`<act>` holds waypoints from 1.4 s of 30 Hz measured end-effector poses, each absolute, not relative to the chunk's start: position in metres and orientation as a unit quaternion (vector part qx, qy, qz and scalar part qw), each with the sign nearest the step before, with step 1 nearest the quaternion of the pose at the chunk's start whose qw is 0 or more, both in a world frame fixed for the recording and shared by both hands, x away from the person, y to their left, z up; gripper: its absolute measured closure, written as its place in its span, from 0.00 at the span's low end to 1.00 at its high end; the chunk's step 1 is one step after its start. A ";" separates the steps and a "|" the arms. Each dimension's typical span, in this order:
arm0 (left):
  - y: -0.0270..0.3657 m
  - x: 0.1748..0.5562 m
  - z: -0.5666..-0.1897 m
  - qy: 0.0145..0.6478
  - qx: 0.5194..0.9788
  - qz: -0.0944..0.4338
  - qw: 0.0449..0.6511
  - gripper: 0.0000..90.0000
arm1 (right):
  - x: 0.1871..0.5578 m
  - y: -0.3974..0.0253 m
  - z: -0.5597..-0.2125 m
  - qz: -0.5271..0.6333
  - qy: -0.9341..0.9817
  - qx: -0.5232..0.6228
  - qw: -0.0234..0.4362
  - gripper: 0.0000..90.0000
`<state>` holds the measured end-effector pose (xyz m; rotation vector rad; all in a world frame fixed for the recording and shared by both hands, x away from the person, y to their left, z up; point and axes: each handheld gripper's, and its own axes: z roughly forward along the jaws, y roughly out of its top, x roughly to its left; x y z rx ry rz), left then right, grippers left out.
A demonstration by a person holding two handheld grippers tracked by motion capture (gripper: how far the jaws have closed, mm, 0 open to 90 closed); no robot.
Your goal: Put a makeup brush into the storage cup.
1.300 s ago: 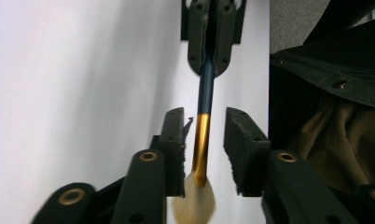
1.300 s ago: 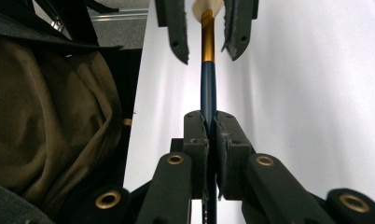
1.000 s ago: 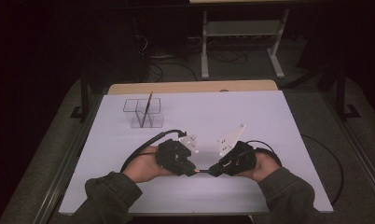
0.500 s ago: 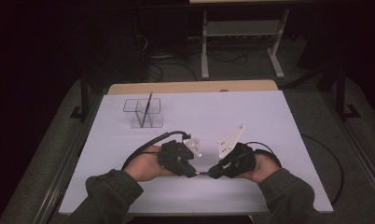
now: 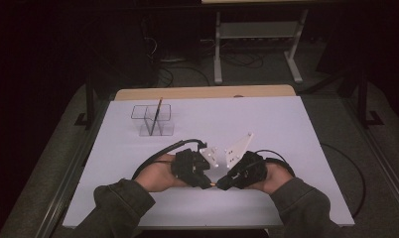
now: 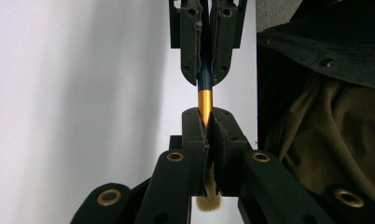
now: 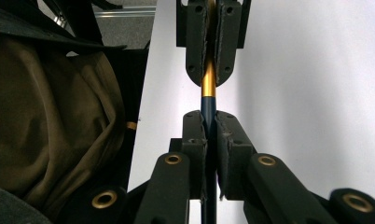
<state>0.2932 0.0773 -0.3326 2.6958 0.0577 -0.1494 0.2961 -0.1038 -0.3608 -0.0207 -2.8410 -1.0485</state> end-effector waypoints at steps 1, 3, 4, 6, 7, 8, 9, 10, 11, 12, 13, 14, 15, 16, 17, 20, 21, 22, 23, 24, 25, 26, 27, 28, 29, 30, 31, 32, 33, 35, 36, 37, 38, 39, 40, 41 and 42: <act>0.077 0.293 -0.333 0.021 0.974 -0.057 0.219 0.94 | 0.296 -0.104 -0.361 -0.346 -0.937 -0.005 0.054 0.91; 0.078 0.293 -0.333 0.021 0.973 -0.056 0.221 0.94 | 0.296 -0.104 -0.361 -0.346 -0.937 -0.005 0.053 0.91; 0.078 0.293 -0.333 0.021 0.973 -0.057 0.221 0.93 | 0.296 -0.104 -0.361 -0.347 -0.936 -0.006 0.054 0.92; 0.079 0.294 -0.334 0.023 0.972 -0.056 0.226 0.92 | 0.296 -0.105 -0.362 -0.348 -0.936 -0.007 0.055 0.92; 0.080 0.294 -0.334 0.027 0.971 -0.058 0.230 0.92 | 0.296 -0.105 -0.362 -0.350 -0.935 -0.006 0.053 0.92; 0.081 0.294 -0.334 0.030 0.970 -0.056 0.236 0.91 | 0.296 -0.105 -0.362 -0.351 -0.935 -0.006 0.052 0.92; 0.082 0.294 -0.333 0.033 0.968 -0.060 0.241 0.89 | 0.296 -0.105 -0.363 -0.351 -0.935 -0.006 0.050 0.92; 0.083 0.295 -0.333 0.035 0.966 -0.059 0.247 0.88 | 0.296 -0.106 -0.363 -0.351 -0.935 -0.006 0.048 0.92; 0.085 0.295 -0.332 0.037 0.966 -0.058 0.251 0.86 | 0.296 -0.106 -0.364 -0.351 -0.935 -0.007 0.048 0.92; 0.086 0.296 -0.332 0.038 0.965 -0.057 0.254 0.84 | 0.296 -0.106 -0.364 -0.352 -0.935 -0.010 0.049 0.92; 0.089 0.296 -0.332 0.045 0.963 -0.057 0.260 0.82 | 0.296 -0.107 -0.365 -0.353 -0.934 -0.011 0.048 0.92; 0.091 0.295 -0.332 0.050 0.961 -0.058 0.264 0.80 | 0.297 -0.108 -0.365 -0.356 -0.934 -0.010 0.040 0.92; 0.093 0.296 -0.332 0.051 0.960 -0.056 0.269 0.78 | 0.296 -0.109 -0.365 -0.362 -0.931 -0.012 0.042 0.92; 0.096 0.296 -0.332 0.057 0.958 -0.057 0.275 0.76 | 0.296 -0.110 -0.366 -0.368 -0.929 -0.013 0.039 0.92; 0.098 0.296 -0.332 0.058 0.957 -0.057 0.278 0.74 | 0.296 -0.111 -0.367 -0.375 -0.926 -0.017 0.038 0.92; 0.104 0.298 -0.333 0.068 0.954 -0.057 0.286 0.71 | 0.295 -0.114 -0.369 -0.390 -0.920 -0.023 0.031 0.92; 0.106 0.298 -0.333 0.071 0.953 -0.058 0.289 0.70 | 0.295 -0.114 -0.369 -0.395 -0.918 -0.022 0.029 0.92; 0.109 0.299 -0.334 0.075 0.952 -0.059 0.292 0.68 | 0.294 -0.115 -0.369 -0.400 -0.916 -0.023 0.022 0.92; 0.111 0.299 -0.335 0.080 0.949 -0.061 0.299 0.65 | 0.293 -0.116 -0.369 -0.409 -0.912 -0.023 0.019 0.92; 0.113 0.300 -0.336 0.086 0.945 -0.065 0.310 0.65 | 0.293 -0.117 -0.369 -0.416 -0.909 -0.025 0.019 0.92; 0.114 0.300 -0.336 0.088 0.943 -0.067 0.313 0.64 | 0.291 -0.118 -0.369 -0.421 -0.907 -0.027 0.012 0.92; 0.115 0.299 -0.336 0.094 0.940 -0.069 0.320 0.64 | 0.291 -0.118 -0.370 -0.424 -0.905 -0.027 0.010 0.92; 0.116 0.300 -0.336 0.092 0.940 -0.069 0.321 0.65 | 0.291 -0.118 -0.370 -0.428 -0.903 -0.027 0.008 0.92; 0.116 0.300 -0.336 0.092 0.940 -0.072 0.321 0.66 | 0.291 -0.118 -0.371 -0.429 -0.903 -0.028 0.005 0.92; 0.116 0.299 -0.337 0.092 0.939 -0.072 0.323 0.67 | 0.290 -0.118 -0.372 -0.430 -0.903 -0.030 0.005 0.92; 0.115 0.299 -0.337 0.090 0.939 -0.073 0.324 0.69 | 0.290 -0.117 -0.373 -0.430 -0.902 -0.034 0.006 0.92; 0.115 0.299 -0.337 0.089 0.938 -0.075 0.326 0.72 | 0.289 -0.117 -0.373 -0.431 -0.902 -0.033 0.004 0.92; 0.115 0.299 -0.336 0.088 0.938 -0.075 0.327 0.74 | 0.289 -0.116 -0.373 -0.433 -0.901 -0.031 0.004 0.92; 0.114 0.299 -0.336 0.087 0.938 -0.074 0.326 0.76 | 0.289 -0.116 -0.373 -0.433 -0.901 -0.031 0.002 0.92; 0.114 0.300 -0.335 0.084 0.938 -0.078 0.327 0.83 | 0.288 -0.115 -0.373 -0.433 -0.901 -0.026 -0.002 0.92; 0.114 0.300 -0.335 0.084 0.938 -0.079 0.327 0.85 | 0.288 -0.115 -0.373 -0.432 -0.902 -0.026 -0.004 0.92; 0.114 0.301 -0.335 0.087 0.938 -0.080 0.325 0.88 | 0.288 -0.114 -0.373 -0.431 -0.902 -0.024 -0.003 0.92; 0.114 0.301 -0.335 0.089 0.938 -0.083 0.325 0.91 | 0.287 -0.114 -0.374 -0.431 -0.902 -0.023 -0.005 0.92; 0.114 0.301 -0.336 0.090 0.938 -0.086 0.323 0.92 | 0.288 -0.113 -0.374 -0.429 -0.903 -0.019 -0.008 0.92; 0.114 0.301 -0.335 0.087 0.940 -0.085 0.318 0.93 | 0.288 -0.113 -0.374 -0.427 -0.904 -0.017 -0.009 0.92; 0.113 0.300 -0.335 0.087 0.940 -0.085 0.318 0.93 | 0.287 -0.112 -0.375 -0.426 -0.905 -0.016 -0.010 0.92; 0.113 0.300 -0.335 0.087 0.940 -0.085 0.319 0.93 | 0.287 -0.112 -0.375 -0.426 -0.904 -0.014 -0.010 0.92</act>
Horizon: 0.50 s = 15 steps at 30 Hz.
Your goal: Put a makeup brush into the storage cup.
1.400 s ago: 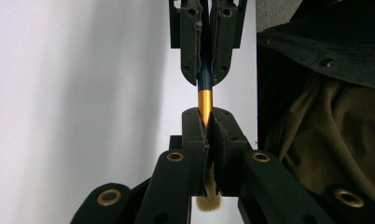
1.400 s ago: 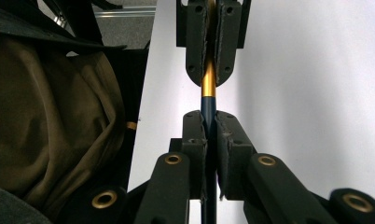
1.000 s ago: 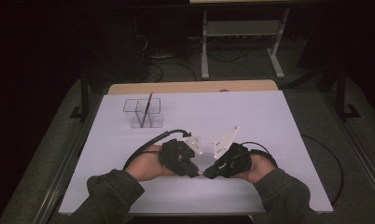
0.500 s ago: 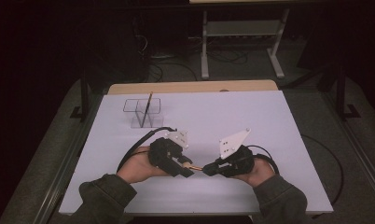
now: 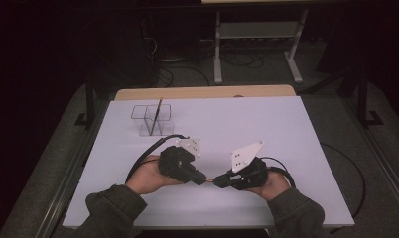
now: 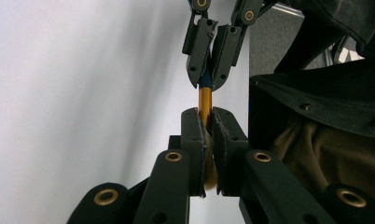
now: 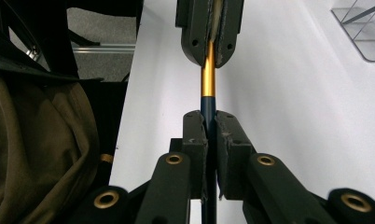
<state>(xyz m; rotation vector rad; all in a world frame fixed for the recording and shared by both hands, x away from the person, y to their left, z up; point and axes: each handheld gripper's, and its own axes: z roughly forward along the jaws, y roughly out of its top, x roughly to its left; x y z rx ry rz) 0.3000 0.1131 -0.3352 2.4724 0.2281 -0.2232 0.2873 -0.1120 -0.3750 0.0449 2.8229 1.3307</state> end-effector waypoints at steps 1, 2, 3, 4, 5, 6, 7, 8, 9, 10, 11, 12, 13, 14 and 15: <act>0.113 0.300 -0.335 0.086 0.941 -0.085 0.315 0.94 | 0.287 -0.112 -0.375 0.425 0.905 0.014 0.011 0.91; 0.112 0.300 -0.335 0.084 0.943 -0.086 0.310 0.94 | 0.286 -0.111 -0.375 0.421 0.907 0.018 0.006 0.91; 0.112 0.299 -0.334 0.083 0.944 -0.085 0.308 0.94 | 0.287 -0.110 -0.375 0.420 0.907 0.014 0.009 0.91; 0.111 0.299 -0.334 0.079 0.946 -0.082 0.303 0.94 | 0.287 -0.109 -0.375 0.417 0.909 0.012 0.008 0.91; 0.111 0.299 -0.334 0.078 0.947 -0.081 0.301 0.94 | 0.287 -0.108 -0.375 0.413 0.911 0.010 0.009 0.91; 0.111 0.298 -0.333 0.077 0.947 -0.081 0.300 0.94 | 0.287 -0.107 -0.375 0.411 0.911 0.011 0.006 0.90; 0.110 0.298 -0.333 0.077 0.948 -0.079 0.299 0.94 | 0.287 -0.106 -0.374 0.406 0.914 0.010 0.005 0.90; 0.110 0.298 -0.332 0.073 0.950 -0.079 0.294 0.94 | 0.287 -0.106 -0.374 0.405 0.914 0.010 0.003 0.90; 0.110 0.298 -0.332 0.071 0.950 -0.077 0.294 0.94 | 0.288 -0.105 -0.373 0.402 0.915 0.010 -0.003 0.90; 0.110 0.298 -0.331 0.072 0.951 -0.076 0.292 0.94 | 0.288 -0.104 -0.373 0.393 0.919 0.012 -0.007 0.89; 0.110 0.297 -0.331 0.074 0.952 -0.075 0.289 0.94 | 0.289 -0.103 -0.374 0.382 0.924 0.010 -0.006 0.87; 0.111 0.298 -0.331 0.075 0.953 -0.075 0.284 0.94 | 0.289 -0.102 -0.374 0.374 0.927 0.010 -0.007 0.86; 0.111 0.298 -0.331 0.074 0.953 -0.074 0.283 0.94 | 0.290 -0.101 -0.374 0.363 0.931 0.011 -0.013 0.85; 0.112 0.298 -0.330 0.074 0.954 -0.074 0.281 0.94 | 0.290 -0.101 -0.374 0.360 0.933 0.011 -0.015 0.85; 0.112 0.298 -0.330 0.072 0.955 -0.073 0.280 0.94 | 0.291 -0.101 -0.373 0.354 0.935 0.011 -0.019 0.84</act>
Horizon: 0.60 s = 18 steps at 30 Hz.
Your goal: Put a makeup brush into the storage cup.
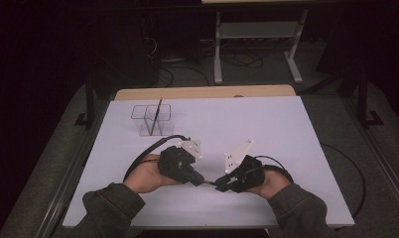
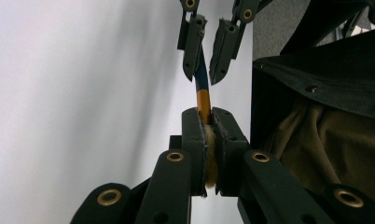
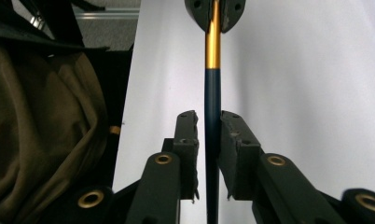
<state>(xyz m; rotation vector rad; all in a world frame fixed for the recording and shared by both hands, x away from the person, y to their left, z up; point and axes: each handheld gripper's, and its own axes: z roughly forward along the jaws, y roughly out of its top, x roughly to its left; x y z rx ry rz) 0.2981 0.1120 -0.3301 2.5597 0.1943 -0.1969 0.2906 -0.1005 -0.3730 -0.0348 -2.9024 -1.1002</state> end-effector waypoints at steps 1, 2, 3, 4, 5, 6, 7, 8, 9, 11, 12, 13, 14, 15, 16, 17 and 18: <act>0.112 0.298 -0.330 0.072 0.955 -0.073 0.280 0.94 | 0.291 -0.100 -0.372 -0.350 -0.936 -0.011 0.020 0.83; 0.112 0.298 -0.330 0.071 0.955 -0.074 0.280 0.94 | 0.291 -0.098 -0.372 -0.346 -0.938 -0.011 0.022 0.84; 0.112 0.298 -0.329 0.070 0.955 -0.074 0.279 0.94 | 0.291 -0.097 -0.372 -0.342 -0.939 -0.009 0.022 0.85; 0.112 0.297 -0.329 0.070 0.955 -0.075 0.279 0.94 | 0.291 -0.096 -0.372 -0.338 -0.941 -0.007 0.021 0.88; 0.111 0.297 -0.329 0.068 0.955 -0.074 0.280 0.94 | 0.291 -0.095 -0.373 -0.334 -0.942 -0.007 0.020 0.89; 0.111 0.297 -0.328 0.067 0.955 -0.073 0.280 0.94 | 0.291 -0.094 -0.374 -0.332 -0.943 -0.008 0.024 0.91; 0.111 0.296 -0.328 0.066 0.955 -0.073 0.281 0.94 | 0.291 -0.093 -0.375 -0.331 -0.943 -0.007 0.024 0.91; 0.111 0.296 -0.328 0.066 0.954 -0.071 0.283 0.94 | 0.291 -0.092 -0.375 -0.330 -0.944 -0.004 0.022 0.92; 0.111 0.296 -0.328 0.065 0.954 -0.072 0.285 0.94 | 0.290 -0.092 -0.376 -0.330 -0.944 -0.003 0.020 0.92; 0.114 0.297 -0.329 0.071 0.949 -0.076 0.297 0.93 | 0.289 -0.092 -0.378 -0.337 -0.941 -0.003 0.016 0.92; 0.116 0.298 -0.330 0.077 0.946 -0.075 0.306 0.90 | 0.290 -0.093 -0.378 -0.341 -0.940 -0.003 0.012 0.92; 0.119 0.300 -0.330 0.084 0.943 -0.076 0.313 0.83 | 0.290 -0.094 -0.379 -0.343 -0.939 -0.003 0.010 0.92; 0.122 0.301 -0.331 0.088 0.940 -0.077 0.320 0.82 | 0.289 -0.095 -0.380 -0.348 -0.938 -0.004 0.010 0.92; 0.124 0.301 -0.331 0.090 0.938 -0.077 0.325 0.81 | 0.289 -0.096 -0.381 -0.357 -0.934 -0.010 0.011 0.92; 0.126 0.301 -0.330 0.095 0.936 -0.075 0.331 0.80 | 0.289 -0.097 -0.381 -0.362 -0.932 -0.012 0.011 0.92; 0.128 0.301 -0.330 0.098 0.934 -0.072 0.336 0.77 | 0.289 -0.098 -0.382 -0.371 -0.929 -0.018 0.009 0.92; 0.130 0.302 -0.329 0.096 0.933 -0.067 0.340 0.76 | 0.289 -0.099 -0.383 -0.376 -0.926 -0.025 0.012 0.92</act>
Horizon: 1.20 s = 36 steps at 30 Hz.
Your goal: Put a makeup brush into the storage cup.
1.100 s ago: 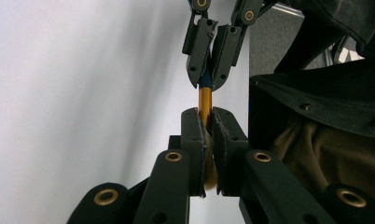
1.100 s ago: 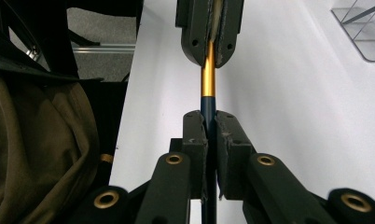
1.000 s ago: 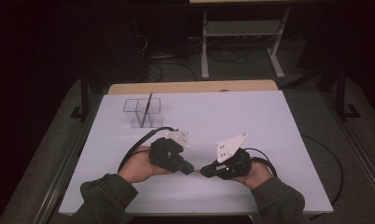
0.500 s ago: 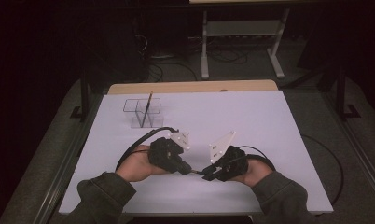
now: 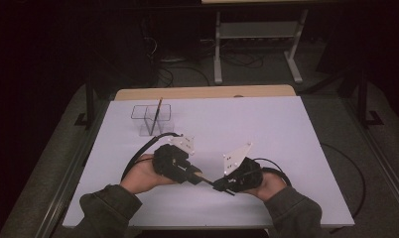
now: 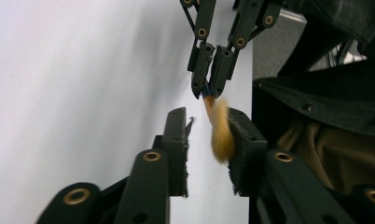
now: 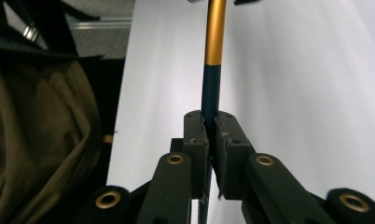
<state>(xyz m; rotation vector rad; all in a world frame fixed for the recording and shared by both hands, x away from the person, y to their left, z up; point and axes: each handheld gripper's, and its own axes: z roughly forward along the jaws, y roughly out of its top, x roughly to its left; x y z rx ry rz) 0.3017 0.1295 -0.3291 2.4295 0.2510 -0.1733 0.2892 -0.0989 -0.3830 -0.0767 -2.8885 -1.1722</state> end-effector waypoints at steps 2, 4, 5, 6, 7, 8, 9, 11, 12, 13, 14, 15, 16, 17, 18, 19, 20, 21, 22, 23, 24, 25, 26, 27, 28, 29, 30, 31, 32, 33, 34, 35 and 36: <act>0.132 0.301 -0.328 0.104 0.930 -0.066 0.345 0.75 | 0.291 -0.101 -0.383 -0.385 -0.923 -0.029 -0.001 0.92; 0.133 0.301 -0.329 0.105 0.930 -0.063 0.347 0.75 | 0.292 -0.102 -0.383 -0.404 -0.914 -0.043 -0.002 0.92; 0.133 0.301 -0.329 0.107 0.928 -0.064 0.350 0.75 | 0.292 -0.102 -0.382 -0.408 -0.912 -0.050 0.001 0.92; 0.133 0.302 -0.330 0.110 0.926 -0.067 0.354 0.75 | 0.292 -0.102 -0.382 -0.416 -0.908 -0.053 -0.001 0.92; 0.133 0.302 -0.331 0.111 0.925 -0.067 0.357 0.75 | 0.292 -0.101 -0.382 -0.425 -0.903 -0.062 0.004 0.92; 0.133 0.302 -0.332 0.111 0.925 -0.065 0.358 0.75 | 0.293 -0.101 -0.382 -0.429 -0.901 -0.061 -0.001 0.92; 0.132 0.302 -0.332 0.112 0.923 -0.065 0.362 0.76 | 0.293 -0.100 -0.382 -0.433 -0.899 -0.061 -0.001 0.92; 0.132 0.302 -0.332 0.112 0.919 -0.066 0.372 0.77 | 0.292 -0.098 -0.382 -0.443 -0.894 -0.071 0.006 0.92; 0.132 0.302 -0.331 0.113 0.918 -0.066 0.374 0.78 | 0.293 -0.098 -0.383 -0.445 -0.893 -0.070 0.004 0.92; 0.132 0.302 -0.331 0.114 0.916 -0.064 0.378 0.79 | 0.293 -0.097 -0.383 -0.447 -0.892 -0.072 0.003 0.92; 0.132 0.302 -0.330 0.112 0.915 -0.061 0.382 0.80 | 0.294 -0.097 -0.383 -0.450 -0.890 -0.073 0.004 0.92; 0.132 0.302 -0.330 0.113 0.915 -0.059 0.384 0.83 | 0.294 -0.097 -0.383 -0.452 -0.889 -0.073 0.004 0.92; 0.133 0.303 -0.329 0.114 0.914 -0.057 0.385 0.86 | 0.294 -0.097 -0.383 -0.454 -0.888 -0.073 0.004 0.92; 0.133 0.303 -0.329 0.115 0.914 -0.058 0.386 0.88 | 0.294 -0.097 -0.383 -0.457 -0.886 -0.071 0.002 0.92; 0.134 0.304 -0.329 0.116 0.912 -0.060 0.388 0.91 | 0.293 -0.097 -0.383 -0.460 -0.885 -0.072 0.004 0.92; 0.134 0.305 -0.329 0.116 0.911 -0.063 0.390 0.92 | 0.293 -0.097 -0.382 -0.459 -0.885 -0.072 0.004 0.92; 0.135 0.305 -0.329 0.118 0.909 -0.065 0.393 0.92 | 0.292 -0.096 -0.382 -0.460 -0.885 -0.073 0.003 0.92; 0.135 0.305 -0.329 0.116 0.909 -0.066 0.395 0.92 | 0.292 -0.096 -0.381 -0.460 -0.885 -0.072 0.002 0.92; 0.135 0.305 -0.329 0.116 0.909 -0.066 0.396 0.92 | 0.292 -0.096 -0.381 -0.462 -0.884 -0.073 0.002 0.92; 0.135 0.306 -0.329 0.115 0.909 -0.066 0.396 0.92 | 0.292 -0.096 -0.382 -0.461 -0.884 -0.073 0.000 0.92; 0.135 0.305 -0.329 0.116 0.908 -0.066 0.397 0.92 | 0.291 -0.096 -0.382 -0.461 -0.885 -0.073 0.000 0.92; 0.136 0.306 -0.329 0.115 0.909 -0.065 0.396 0.92 | 0.292 -0.095 -0.382 -0.459 -0.886 -0.070 -0.005 0.92; 0.136 0.306 -0.330 0.118 0.907 -0.067 0.398 0.92 | 0.292 -0.095 -0.382 -0.459 -0.886 -0.067 -0.011 0.92; 0.136 0.306 -0.330 0.118 0.907 -0.068 0.399 0.91 | 0.291 -0.095 -0.382 -0.461 -0.885 -0.070 -0.009 0.92; 0.136 0.306 -0.329 0.118 0.907 -0.068 0.399 0.91 | 0.291 -0.095 -0.382 -0.462 -0.884 -0.071 -0.007 0.92; 0.135 0.305 -0.330 0.118 0.907 -0.067 0.399 0.90 | 0.291 -0.094 -0.382 -0.462 -0.884 -0.071 -0.008 0.92; 0.135 0.305 -0.329 0.118 0.907 -0.066 0.399 0.92 | 0.290 -0.093 -0.382 -0.462 -0.884 -0.071 -0.005 0.92; 0.136 0.305 -0.329 0.117 0.908 -0.064 0.396 0.92 | 0.290 -0.093 -0.382 -0.462 -0.884 -0.072 -0.004 0.92; 0.136 0.305 -0.329 0.119 0.908 -0.064 0.396 0.93 | 0.290 -0.092 -0.383 -0.461 -0.885 -0.070 -0.008 0.92; 0.136 0.305 -0.329 0.118 0.908 -0.063 0.396 0.93 | 0.290 -0.092 -0.383 -0.463 -0.884 -0.073 -0.005 0.92; 0.136 0.304 -0.329 0.120 0.908 -0.064 0.396 0.93 | 0.290 -0.092 -0.383 -0.463 -0.884 -0.073 -0.005 0.92; 0.135 0.304 -0.329 0.119 0.909 -0.063 0.395 0.93 | 0.290 -0.092 -0.383 -0.462 -0.884 -0.073 -0.006 0.91; 0.135 0.305 -0.329 0.116 0.910 -0.061 0.393 0.93 | 0.290 -0.092 -0.383 -0.461 -0.885 -0.073 -0.006 0.90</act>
